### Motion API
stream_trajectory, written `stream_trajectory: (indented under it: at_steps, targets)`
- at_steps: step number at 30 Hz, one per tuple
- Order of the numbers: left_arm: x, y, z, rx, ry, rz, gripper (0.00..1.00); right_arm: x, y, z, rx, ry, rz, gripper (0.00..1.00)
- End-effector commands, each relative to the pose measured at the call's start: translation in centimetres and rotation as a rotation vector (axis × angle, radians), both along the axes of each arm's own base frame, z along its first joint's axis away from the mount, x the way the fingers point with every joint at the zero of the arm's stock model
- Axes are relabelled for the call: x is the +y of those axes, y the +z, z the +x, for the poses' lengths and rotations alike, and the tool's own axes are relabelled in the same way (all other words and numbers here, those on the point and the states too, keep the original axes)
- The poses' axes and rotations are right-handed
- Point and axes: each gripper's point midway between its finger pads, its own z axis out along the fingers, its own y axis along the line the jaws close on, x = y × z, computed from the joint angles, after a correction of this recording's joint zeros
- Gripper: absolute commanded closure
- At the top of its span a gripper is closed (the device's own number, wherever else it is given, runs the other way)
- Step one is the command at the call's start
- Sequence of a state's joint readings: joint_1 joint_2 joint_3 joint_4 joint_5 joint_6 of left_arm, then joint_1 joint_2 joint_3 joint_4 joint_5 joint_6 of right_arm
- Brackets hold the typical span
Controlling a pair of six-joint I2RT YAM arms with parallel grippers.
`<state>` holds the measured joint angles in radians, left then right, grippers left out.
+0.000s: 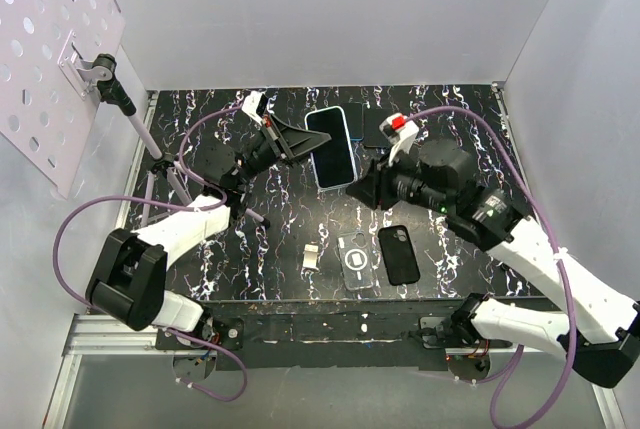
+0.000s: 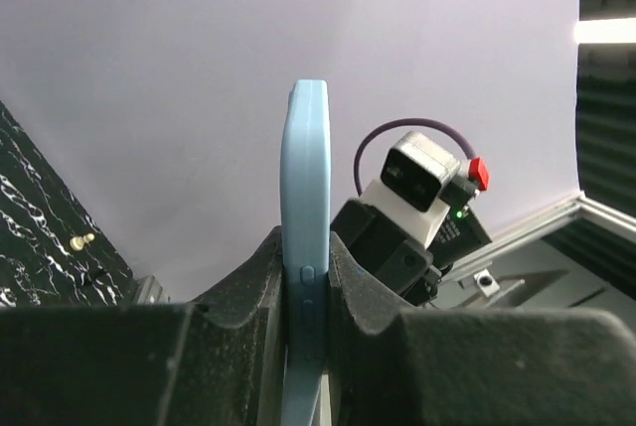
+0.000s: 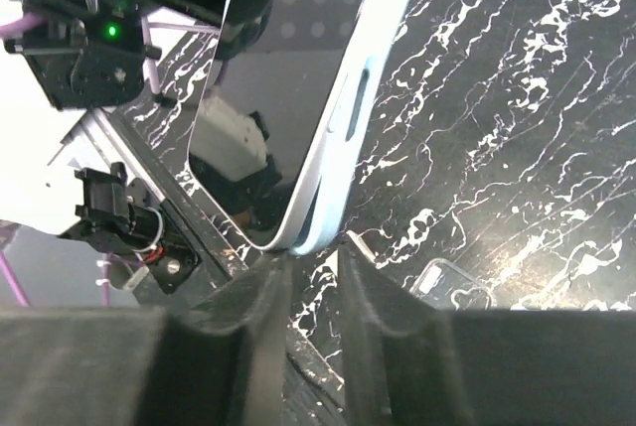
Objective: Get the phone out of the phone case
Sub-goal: Remove the phone case from the phone.
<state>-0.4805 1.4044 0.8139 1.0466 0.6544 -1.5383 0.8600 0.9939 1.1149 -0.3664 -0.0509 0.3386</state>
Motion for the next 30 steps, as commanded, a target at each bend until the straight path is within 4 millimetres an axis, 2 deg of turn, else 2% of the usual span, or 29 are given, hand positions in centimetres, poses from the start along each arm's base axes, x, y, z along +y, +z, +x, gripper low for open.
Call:
stream_trajectory:
  at_steps: [1, 4, 7, 8, 9, 11, 14, 19, 30]
  targets:
    - [0.2, 1.9, -1.8, -0.021, 0.014, -0.016, 1.00, -1.3, 1.3, -0.6, 0.192, -0.005, 0.051, 0.61]
    - [0.5, 1.6, -0.9, -0.047, 0.099, 0.030, 1.00, -2.0, 1.0, -2.8, 0.246, 0.037, 0.074, 0.41]
    - [0.8, 1.3, -0.1, -0.047, 0.163, 0.071, 1.00, -2.7, 2.5, -4.7, 0.264, 0.067, 0.131, 0.34]
    - [0.8, 1.3, 0.0, -0.053, 0.172, 0.078, 1.00, -2.9, 3.1, -4.8, 0.273, 0.053, 0.155, 0.35]
    - [0.8, 1.3, 0.1, -0.057, 0.176, 0.083, 1.00, -3.2, 3.9, -4.9, 0.295, 0.033, 0.192, 0.40]
    - [0.7, 1.1, 0.2, -0.056, 0.173, 0.090, 1.00, -3.3, 5.5, -4.8, 0.345, 0.013, 0.271, 0.57]
    - [0.7, 1.0, 0.2, -0.049, 0.171, 0.084, 1.00, -2.9, 6.8, -4.2, 0.410, 0.026, 0.357, 0.62]
    - [0.7, 1.1, 0.0, -0.034, 0.159, 0.061, 1.00, -1.9, 7.1, -3.3, 0.439, 0.076, 0.405, 0.64]
    - [0.8, 1.4, -0.2, -0.018, 0.139, 0.026, 1.00, -0.8, 4.2, -1.2, 0.486, 0.047, 0.383, 0.60]
